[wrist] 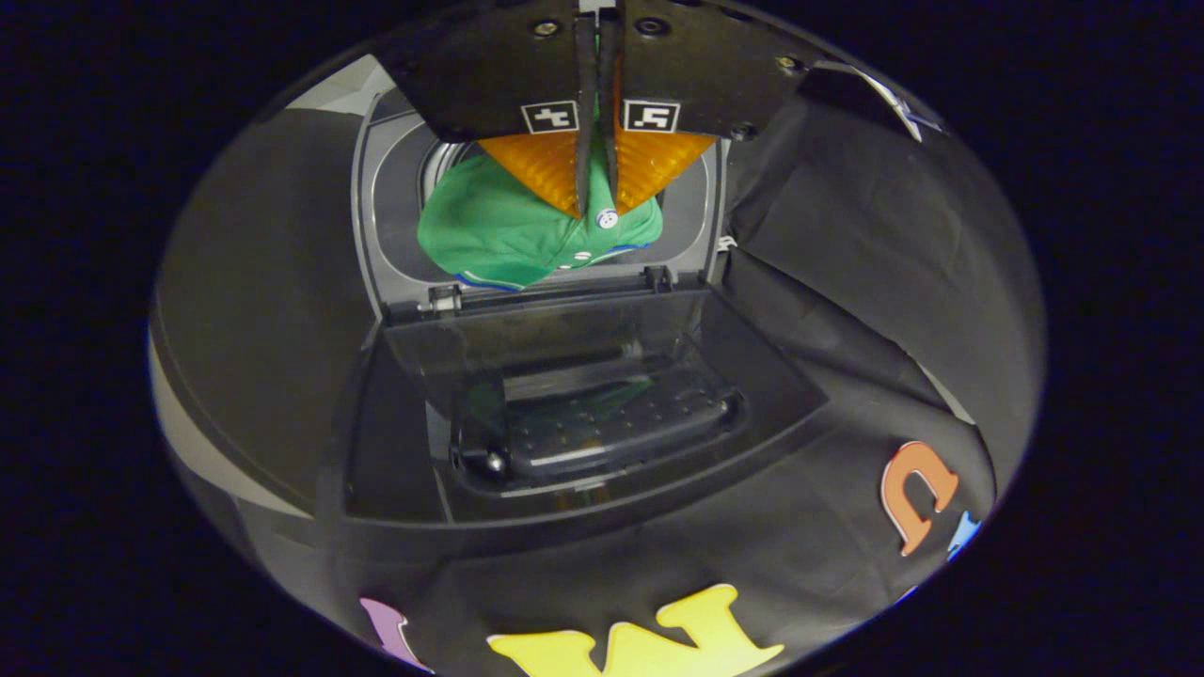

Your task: Put the clothes into the washing machine and then close the washing machine lid.

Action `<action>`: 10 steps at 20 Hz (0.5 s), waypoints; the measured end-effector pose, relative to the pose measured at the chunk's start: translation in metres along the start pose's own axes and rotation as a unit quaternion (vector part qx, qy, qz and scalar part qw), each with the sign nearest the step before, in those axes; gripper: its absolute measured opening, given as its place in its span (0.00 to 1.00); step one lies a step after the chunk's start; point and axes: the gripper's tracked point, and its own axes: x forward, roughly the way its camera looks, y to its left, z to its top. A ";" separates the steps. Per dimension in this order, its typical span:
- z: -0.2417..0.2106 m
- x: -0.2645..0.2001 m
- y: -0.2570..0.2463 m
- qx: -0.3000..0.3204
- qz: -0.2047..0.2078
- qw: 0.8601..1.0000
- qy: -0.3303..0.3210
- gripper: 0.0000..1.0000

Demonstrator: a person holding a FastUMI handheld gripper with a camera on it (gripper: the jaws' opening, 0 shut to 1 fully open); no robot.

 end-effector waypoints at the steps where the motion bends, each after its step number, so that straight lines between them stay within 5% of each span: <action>1: -0.001 0.008 -0.005 -0.001 -0.006 1.000 -0.002 0.05; 10: -0.023 0.054 -0.021 0.004 -0.028 1.000 0.005 0.05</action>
